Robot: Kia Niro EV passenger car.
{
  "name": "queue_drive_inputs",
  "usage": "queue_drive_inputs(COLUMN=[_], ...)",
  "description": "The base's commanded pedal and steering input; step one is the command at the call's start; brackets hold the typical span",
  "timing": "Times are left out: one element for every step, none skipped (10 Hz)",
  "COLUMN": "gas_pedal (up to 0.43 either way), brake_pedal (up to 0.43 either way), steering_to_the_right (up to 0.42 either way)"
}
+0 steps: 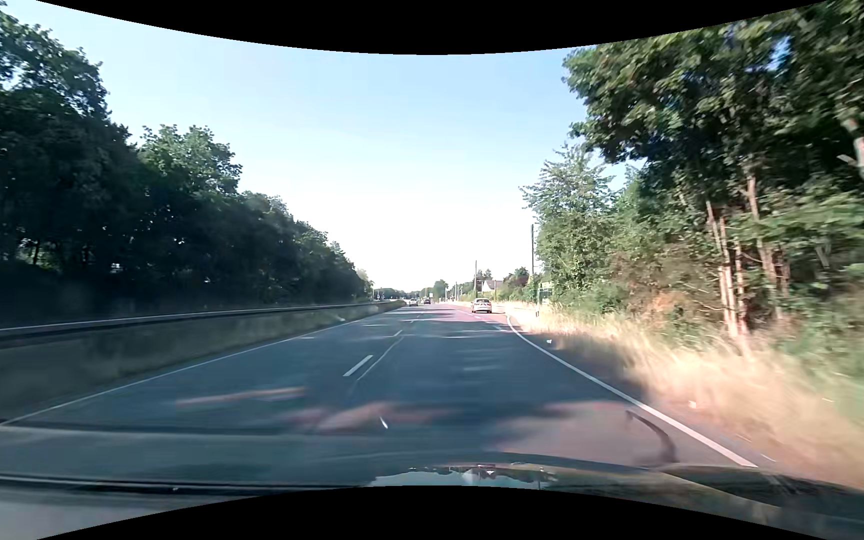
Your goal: Follow the waypoints while adhering to traffic rules and regulations
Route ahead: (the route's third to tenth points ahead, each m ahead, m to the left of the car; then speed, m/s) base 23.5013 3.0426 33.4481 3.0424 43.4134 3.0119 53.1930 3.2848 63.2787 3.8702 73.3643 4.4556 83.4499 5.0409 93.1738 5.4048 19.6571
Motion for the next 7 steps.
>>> queue_drive_inputs(gas_pedal=[0.118,0.118,0.118,0.118,0.118,0.118,0.118], brake_pedal=[0.000,0.000,0.000,0.000,0.000,0.000,0.000], steering_to_the_right=[-0.001,-0.001,-0.001,-0.001,-0.001,-0.001,-0.001])
